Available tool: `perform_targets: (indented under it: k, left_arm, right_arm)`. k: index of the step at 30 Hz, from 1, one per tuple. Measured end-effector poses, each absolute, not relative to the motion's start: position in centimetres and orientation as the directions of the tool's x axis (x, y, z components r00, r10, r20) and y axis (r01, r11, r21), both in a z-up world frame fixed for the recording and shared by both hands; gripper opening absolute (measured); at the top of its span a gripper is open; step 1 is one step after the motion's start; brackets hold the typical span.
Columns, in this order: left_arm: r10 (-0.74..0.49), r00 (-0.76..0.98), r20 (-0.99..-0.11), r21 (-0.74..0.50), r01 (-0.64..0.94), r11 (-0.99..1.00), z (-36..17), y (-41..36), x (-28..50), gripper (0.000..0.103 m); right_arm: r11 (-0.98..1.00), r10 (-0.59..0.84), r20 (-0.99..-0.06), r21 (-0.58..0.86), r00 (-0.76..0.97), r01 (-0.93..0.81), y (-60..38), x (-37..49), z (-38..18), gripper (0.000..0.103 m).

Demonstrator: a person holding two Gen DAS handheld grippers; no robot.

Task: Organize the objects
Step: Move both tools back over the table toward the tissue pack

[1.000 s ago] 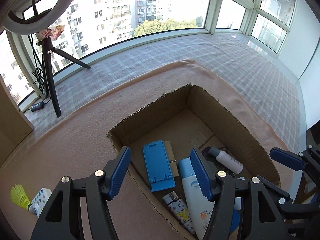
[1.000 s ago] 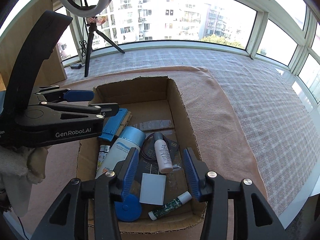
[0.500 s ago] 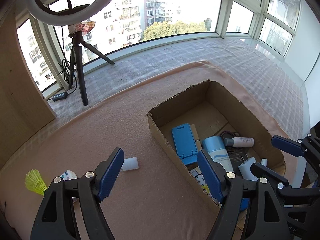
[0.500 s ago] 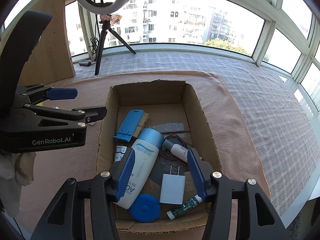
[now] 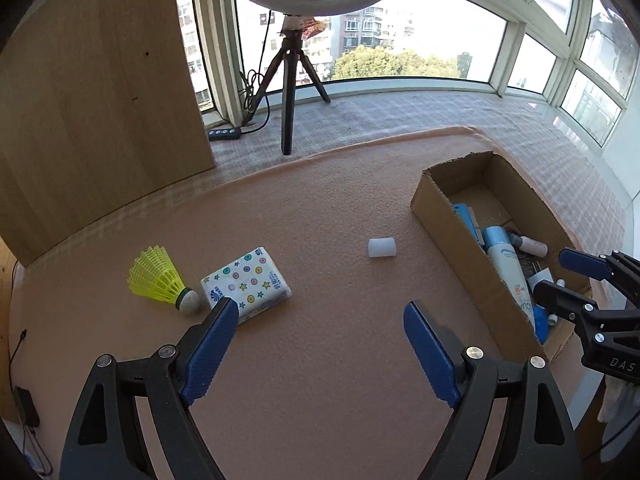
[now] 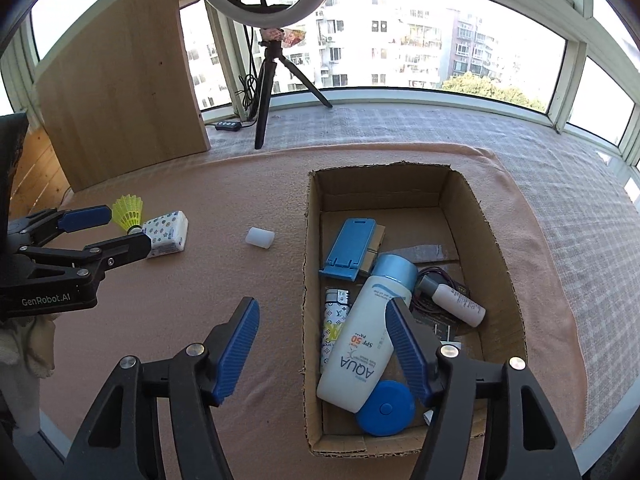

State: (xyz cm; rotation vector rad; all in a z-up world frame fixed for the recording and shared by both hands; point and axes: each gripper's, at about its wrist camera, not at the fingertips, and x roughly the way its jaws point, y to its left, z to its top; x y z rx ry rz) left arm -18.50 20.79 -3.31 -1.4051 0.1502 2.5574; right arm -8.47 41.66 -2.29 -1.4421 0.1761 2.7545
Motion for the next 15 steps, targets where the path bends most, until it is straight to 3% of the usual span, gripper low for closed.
perform_targets:
  k: [8,15]
  left_arm:
    - [0.074,-0.495,-0.866,-0.029,-0.098,-0.995,-5.1,12.6,-15.1,0.088]
    - [0.093,-0.49,-0.867,-0.089,-0.031,-0.996,-6.1,8.5,-13.4,0.093]
  right_arm:
    - [-0.982,-0.144,-0.822,0.186,-0.55,-0.02,38.7,-8.6,-2.8,0.062]
    - [-0.968,-0.206,-0.819,0.25,-0.535,-0.008,36.7,-9.9,-3.2,0.062]
